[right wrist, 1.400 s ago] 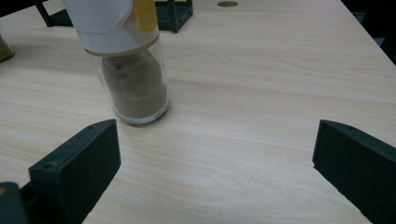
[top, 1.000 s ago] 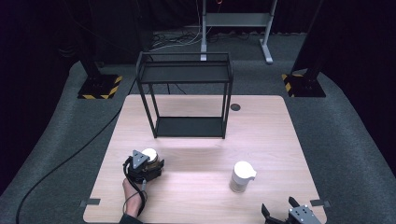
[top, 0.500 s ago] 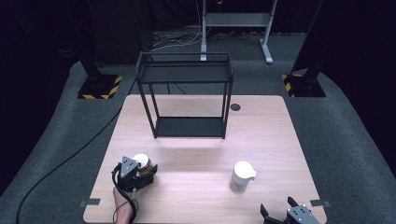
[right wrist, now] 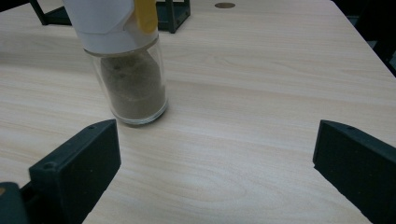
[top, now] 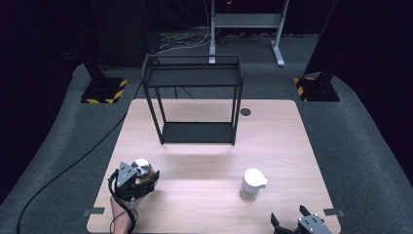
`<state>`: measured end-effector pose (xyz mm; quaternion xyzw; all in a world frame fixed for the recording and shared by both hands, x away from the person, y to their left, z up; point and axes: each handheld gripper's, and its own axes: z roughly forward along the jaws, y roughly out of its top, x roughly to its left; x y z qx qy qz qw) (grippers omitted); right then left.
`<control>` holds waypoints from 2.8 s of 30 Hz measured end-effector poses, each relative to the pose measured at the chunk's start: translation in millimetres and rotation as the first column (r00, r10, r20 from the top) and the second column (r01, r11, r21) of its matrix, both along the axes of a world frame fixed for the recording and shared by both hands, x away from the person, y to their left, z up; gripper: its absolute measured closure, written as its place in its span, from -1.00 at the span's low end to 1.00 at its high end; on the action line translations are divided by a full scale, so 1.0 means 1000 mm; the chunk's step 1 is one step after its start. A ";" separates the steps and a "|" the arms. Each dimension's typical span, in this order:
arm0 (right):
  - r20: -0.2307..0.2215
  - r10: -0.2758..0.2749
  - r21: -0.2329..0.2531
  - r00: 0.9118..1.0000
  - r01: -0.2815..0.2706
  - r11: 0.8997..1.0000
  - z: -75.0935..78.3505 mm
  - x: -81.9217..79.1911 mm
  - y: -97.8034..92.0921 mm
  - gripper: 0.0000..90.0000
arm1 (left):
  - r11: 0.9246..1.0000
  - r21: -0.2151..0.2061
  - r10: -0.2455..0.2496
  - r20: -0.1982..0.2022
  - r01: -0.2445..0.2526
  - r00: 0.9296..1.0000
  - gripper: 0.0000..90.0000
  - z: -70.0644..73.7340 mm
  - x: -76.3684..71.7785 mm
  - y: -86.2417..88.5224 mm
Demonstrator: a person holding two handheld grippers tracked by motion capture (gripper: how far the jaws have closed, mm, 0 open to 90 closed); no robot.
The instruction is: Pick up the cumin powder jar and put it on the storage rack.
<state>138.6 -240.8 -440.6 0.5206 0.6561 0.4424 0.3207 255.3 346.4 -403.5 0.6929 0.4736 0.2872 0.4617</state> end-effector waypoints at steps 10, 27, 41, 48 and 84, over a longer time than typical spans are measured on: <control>0.004 -0.001 0.001 1.000 0.001 1.000 0.002 -0.002 0.001 -1.00 | 1.000 -0.003 -0.019 0.016 0.019 1.000 -0.32 0.011 0.004 0.001; 0.003 -0.006 -0.011 1.000 0.006 1.000 0.004 -0.002 0.003 -1.00 | 0.999 0.014 -0.048 0.051 0.047 0.998 -0.32 0.034 0.012 0.001; 0.005 -0.002 -0.017 1.000 0.002 1.000 0.005 -0.003 0.004 -1.00 | 0.996 0.046 -0.083 0.081 0.079 0.993 -0.32 0.067 0.029 -0.002; 0.011 -0.010 -0.018 1.000 0.010 1.000 0.006 -0.004 0.005 -1.00 | 0.993 0.053 -0.106 0.088 0.101 0.990 -0.32 0.083 0.038 -0.001; 0.032 -0.013 -0.009 0.999 0.013 1.000 0.007 -0.008 0.002 -1.00 | 0.986 0.046 -0.165 0.093 0.161 0.982 -0.31 0.136 0.071 0.006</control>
